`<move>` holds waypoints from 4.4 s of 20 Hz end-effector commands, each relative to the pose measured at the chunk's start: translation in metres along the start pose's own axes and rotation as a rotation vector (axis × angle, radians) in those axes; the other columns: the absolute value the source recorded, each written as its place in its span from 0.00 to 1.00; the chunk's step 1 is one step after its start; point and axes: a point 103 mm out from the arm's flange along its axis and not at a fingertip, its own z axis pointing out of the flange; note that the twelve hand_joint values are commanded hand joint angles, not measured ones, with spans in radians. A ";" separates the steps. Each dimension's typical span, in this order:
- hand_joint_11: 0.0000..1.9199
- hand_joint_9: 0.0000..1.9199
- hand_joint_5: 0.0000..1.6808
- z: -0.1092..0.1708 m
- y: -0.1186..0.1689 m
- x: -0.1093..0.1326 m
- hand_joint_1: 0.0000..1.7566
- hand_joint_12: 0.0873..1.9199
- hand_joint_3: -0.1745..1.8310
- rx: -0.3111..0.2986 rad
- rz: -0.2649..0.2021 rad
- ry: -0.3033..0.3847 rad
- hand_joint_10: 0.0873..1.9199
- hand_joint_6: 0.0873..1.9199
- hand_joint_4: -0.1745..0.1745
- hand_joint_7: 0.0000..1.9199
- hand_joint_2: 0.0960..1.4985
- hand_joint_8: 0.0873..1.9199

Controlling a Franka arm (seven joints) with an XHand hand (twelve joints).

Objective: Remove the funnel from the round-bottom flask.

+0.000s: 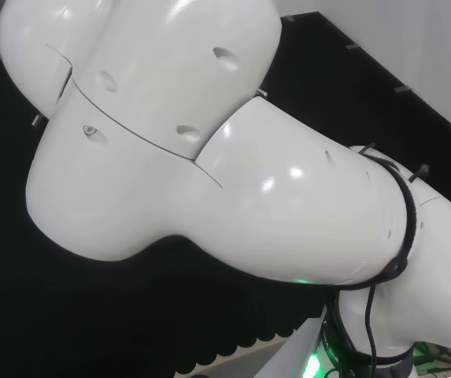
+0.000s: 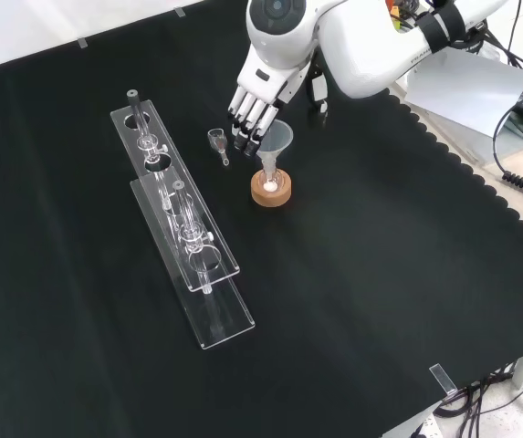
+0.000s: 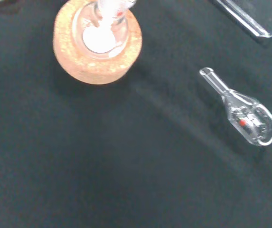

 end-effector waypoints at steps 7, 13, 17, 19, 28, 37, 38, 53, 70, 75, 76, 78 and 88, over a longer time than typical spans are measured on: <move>0.20 0.11 0.03 0.007 0.009 -0.003 0.35 0.72 0.22 0.024 -0.005 -0.032 0.41 0.00 0.57 0.00 0.42 0.20; 0.20 0.14 0.05 0.006 0.013 -0.002 0.37 0.72 0.22 0.028 -0.003 -0.064 0.39 0.00 0.59 0.00 0.42 0.25; 0.20 0.19 0.07 0.005 0.014 -0.001 0.38 0.71 0.24 0.020 0.002 -0.103 0.35 0.00 0.59 0.01 0.42 0.29; 0.20 0.23 0.09 0.005 0.014 -0.001 0.39 0.71 0.25 0.024 0.005 -0.110 0.33 0.00 0.59 0.04 0.42 0.30; 0.21 0.35 0.22 0.005 0.015 -0.003 0.42 0.69 0.29 -0.017 0.021 -0.156 0.26 0.00 0.59 0.15 0.42 0.29; 0.23 0.40 0.32 -0.001 0.014 -0.003 0.44 0.67 0.31 -0.055 0.023 -0.171 0.24 0.00 0.60 0.21 0.43 0.29; 0.24 0.40 0.32 -0.003 0.013 -0.004 0.44 0.67 0.31 -0.054 0.025 -0.171 0.24 0.00 0.60 0.21 0.44 0.29; 0.23 0.41 0.31 -0.047 -0.015 -0.023 0.43 0.66 0.32 0.022 0.029 -0.214 0.23 0.00 0.58 0.20 0.44 0.28; 0.22 0.42 0.31 -0.048 -0.018 -0.014 0.43 0.66 0.32 0.019 0.018 -0.230 0.22 0.00 0.57 0.21 0.44 0.28; 0.22 0.43 0.32 -0.057 -0.022 -0.022 0.43 0.66 0.32 0.016 0.037 -0.249 0.22 0.00 0.58 0.22 0.44 0.28; 0.22 0.43 0.32 -0.059 -0.023 -0.023 0.43 0.66 0.32 0.015 0.039 -0.256 0.22 0.01 0.58 0.22 0.44 0.28; 0.22 0.43 0.33 -0.059 -0.024 -0.025 0.43 0.66 0.32 0.017 0.044 -0.263 0.22 0.01 0.58 0.23 0.44 0.28; 0.31 0.67 0.55 -0.062 -0.030 -0.043 0.45 0.61 0.34 -0.006 0.082 -0.265 0.19 0.29 0.61 0.55 0.44 0.34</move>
